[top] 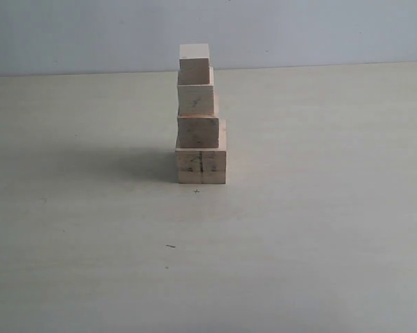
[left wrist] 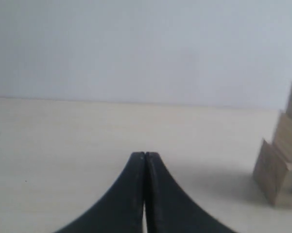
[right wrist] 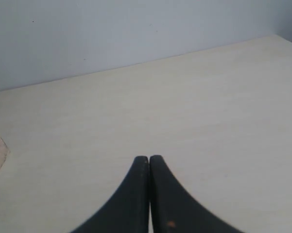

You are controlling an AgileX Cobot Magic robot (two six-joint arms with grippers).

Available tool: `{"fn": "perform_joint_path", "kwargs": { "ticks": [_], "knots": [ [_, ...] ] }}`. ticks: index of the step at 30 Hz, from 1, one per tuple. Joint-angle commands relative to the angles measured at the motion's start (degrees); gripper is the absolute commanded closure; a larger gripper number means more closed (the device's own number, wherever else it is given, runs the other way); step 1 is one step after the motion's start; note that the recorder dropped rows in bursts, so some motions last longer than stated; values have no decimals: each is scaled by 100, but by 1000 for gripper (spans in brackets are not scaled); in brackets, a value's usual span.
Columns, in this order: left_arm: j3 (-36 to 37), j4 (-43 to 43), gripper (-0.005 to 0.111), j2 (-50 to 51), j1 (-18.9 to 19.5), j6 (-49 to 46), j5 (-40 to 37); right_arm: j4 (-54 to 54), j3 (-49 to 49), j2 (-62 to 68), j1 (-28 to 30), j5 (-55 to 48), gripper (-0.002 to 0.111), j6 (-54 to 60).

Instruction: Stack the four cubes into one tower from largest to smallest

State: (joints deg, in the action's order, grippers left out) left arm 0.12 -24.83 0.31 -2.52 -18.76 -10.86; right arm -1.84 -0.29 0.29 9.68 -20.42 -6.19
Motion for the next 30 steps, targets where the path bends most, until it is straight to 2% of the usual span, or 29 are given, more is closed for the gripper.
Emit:
{"fn": "perform_joint_path", "kwargs": {
  "ticks": [1, 3, 4, 8, 30],
  "knots": [
    [-12, 2438, 107, -31, 303, 4098, -348, 48, 29, -29, 29, -5, 108, -13],
    [-12, 2527, 107, -31, 293, 4183, -1110, 48, 29, -29, 29, -5, 108, -13],
    [-12, 2849, 107, -31, 173, 4057, -1194, 37, 29, -29, 29, -5, 108, -13],
    [-12, 3154, 107, -31, -81, 3898, -1171, 37, 29, -29, 29, -5, 108, -13],
    [-12, 3135, 107, -31, -80, 3887, -1170, 25, 29, -29, 29, -5, 108, -13]
  ]
}}
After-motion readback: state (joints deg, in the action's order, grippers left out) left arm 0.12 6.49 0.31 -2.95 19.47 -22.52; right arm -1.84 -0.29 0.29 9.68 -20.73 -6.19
